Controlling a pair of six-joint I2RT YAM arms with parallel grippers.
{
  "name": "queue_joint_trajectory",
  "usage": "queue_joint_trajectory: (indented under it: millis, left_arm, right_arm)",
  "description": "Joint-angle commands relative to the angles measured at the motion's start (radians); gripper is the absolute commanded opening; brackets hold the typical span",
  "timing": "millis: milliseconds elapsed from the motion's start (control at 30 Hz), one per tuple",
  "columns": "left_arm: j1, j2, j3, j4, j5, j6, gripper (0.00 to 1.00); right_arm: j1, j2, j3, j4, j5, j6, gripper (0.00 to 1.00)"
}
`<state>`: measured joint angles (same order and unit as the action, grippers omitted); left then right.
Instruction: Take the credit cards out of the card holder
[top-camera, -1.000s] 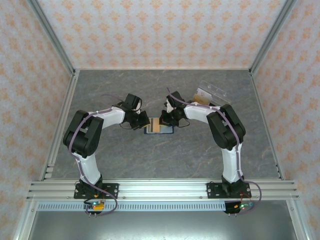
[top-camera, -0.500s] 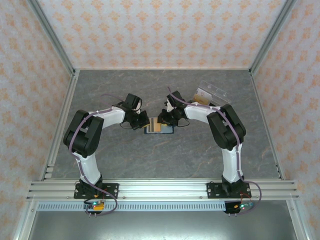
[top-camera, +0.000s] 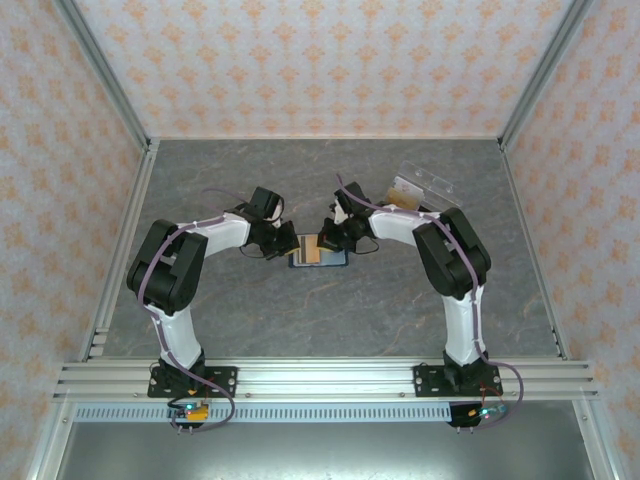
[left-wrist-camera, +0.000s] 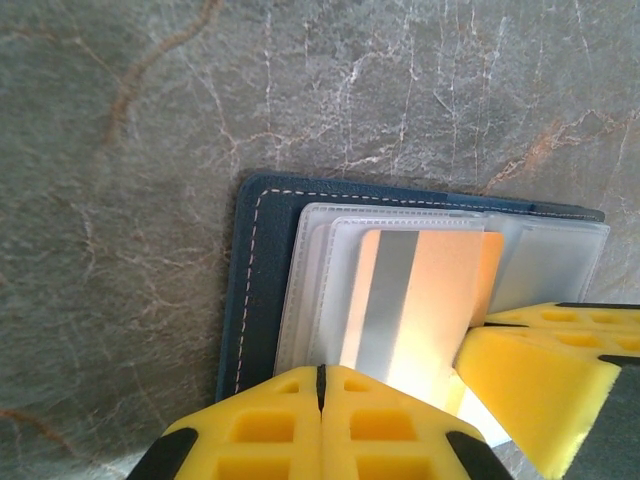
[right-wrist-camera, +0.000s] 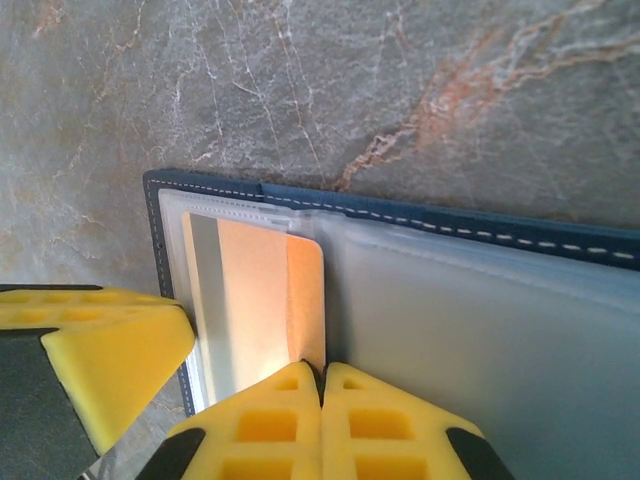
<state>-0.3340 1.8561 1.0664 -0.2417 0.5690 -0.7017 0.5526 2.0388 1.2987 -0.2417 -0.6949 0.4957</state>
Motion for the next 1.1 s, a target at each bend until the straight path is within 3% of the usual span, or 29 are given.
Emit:
queue_joint_trajectory:
  millis: [0, 100, 367, 667, 800, 933, 1067]
  left_arm:
    - [0.0, 0.011, 0.009, -0.054, -0.053, 0.014, 0.06]
    - [0.0, -0.001, 0.009, -0.057, -0.055, 0.009, 0.11]
    - [0.018, -0.063, 0.025, -0.056, -0.032, -0.024, 0.36]
    - [0.07, -0.185, 0.017, -0.106, -0.087, -0.035, 0.65]
    - [0.078, -0.264, -0.04, -0.001, -0.002, -0.064, 0.75]
    - [0.084, -0.338, -0.125, 0.238, 0.133, -0.144, 0.83]
    - [0.092, -0.344, -0.165, 0.435, 0.238, -0.225, 0.84]
  right_arm:
    - [-0.018, -0.07, -0.034, -0.046, 0.089, -0.028, 0.0]
    - [-0.022, -0.114, -0.047, -0.075, 0.109, -0.061, 0.0]
    - [-0.022, -0.223, -0.051, -0.071, 0.059, -0.165, 0.0]
    - [-0.03, -0.322, -0.029, -0.068, 0.012, -0.315, 0.0]
    - [-0.05, -0.313, -0.017, -0.043, -0.118, -0.311, 0.0]
    - [-0.078, -0.295, -0.006, -0.011, -0.258, -0.283, 0.0]
    - [-0.102, -0.289, 0.0, 0.036, -0.362, -0.226, 0.0]
